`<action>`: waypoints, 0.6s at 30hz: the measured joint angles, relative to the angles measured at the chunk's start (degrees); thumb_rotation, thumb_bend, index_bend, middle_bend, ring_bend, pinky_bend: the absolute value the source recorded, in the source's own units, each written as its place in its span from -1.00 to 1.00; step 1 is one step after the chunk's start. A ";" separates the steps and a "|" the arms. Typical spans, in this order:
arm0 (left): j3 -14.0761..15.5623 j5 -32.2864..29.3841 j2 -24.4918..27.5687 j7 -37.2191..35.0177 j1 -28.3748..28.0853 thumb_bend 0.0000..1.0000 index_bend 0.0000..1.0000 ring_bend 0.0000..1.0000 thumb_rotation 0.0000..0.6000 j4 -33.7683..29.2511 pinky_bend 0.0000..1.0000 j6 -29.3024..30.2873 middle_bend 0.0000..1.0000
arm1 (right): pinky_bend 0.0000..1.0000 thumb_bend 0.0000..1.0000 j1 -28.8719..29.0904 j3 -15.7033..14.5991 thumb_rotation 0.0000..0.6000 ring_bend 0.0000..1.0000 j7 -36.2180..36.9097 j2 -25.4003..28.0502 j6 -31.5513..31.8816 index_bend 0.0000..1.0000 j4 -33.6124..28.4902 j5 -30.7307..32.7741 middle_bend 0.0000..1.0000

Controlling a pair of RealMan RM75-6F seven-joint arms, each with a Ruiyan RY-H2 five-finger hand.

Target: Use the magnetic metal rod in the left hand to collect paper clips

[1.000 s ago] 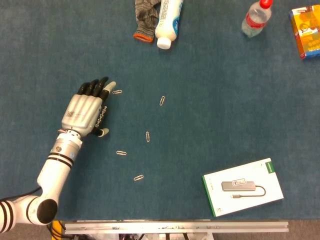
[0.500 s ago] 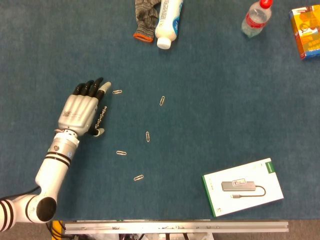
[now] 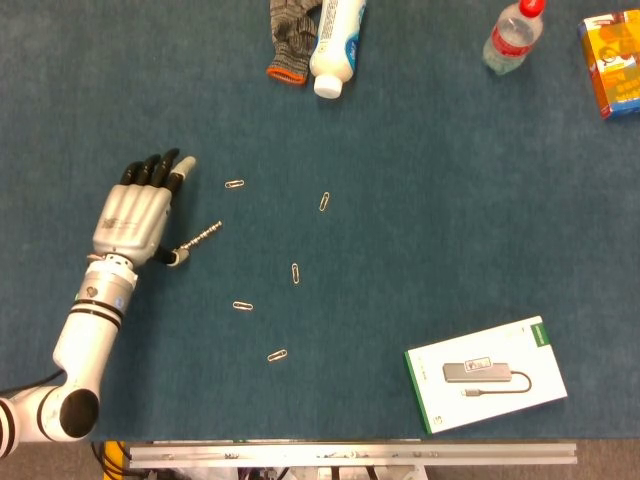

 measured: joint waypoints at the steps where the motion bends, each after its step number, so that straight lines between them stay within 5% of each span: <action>1: -0.28 -0.18 0.11 -0.22 -0.03 -1.00 -1.00 -1.00 1.00 0.07 -0.84 -0.02 -1.00 | -0.12 -0.76 0.02 -0.02 1.00 -0.42 0.00 -0.01 -0.03 -0.28 -0.03 -0.03 -0.23; 9: -2.05 -1.47 1.30 -1.03 -0.98 -1.00 -1.00 -1.00 1.00 0.31 -0.84 -0.86 -1.00 | -0.12 -0.76 -0.04 0.02 1.00 -0.42 0.11 0.16 0.01 -0.28 -0.19 0.09 -0.23; 18: -0.55 1.17 1.69 -1.54 -0.21 -1.00 -1.00 -1.00 1.00 -1.97 -0.84 0.57 -1.00 | -0.12 -0.76 -0.12 -0.06 1.00 -0.42 0.50 0.07 -0.08 -0.28 -0.04 0.13 -0.23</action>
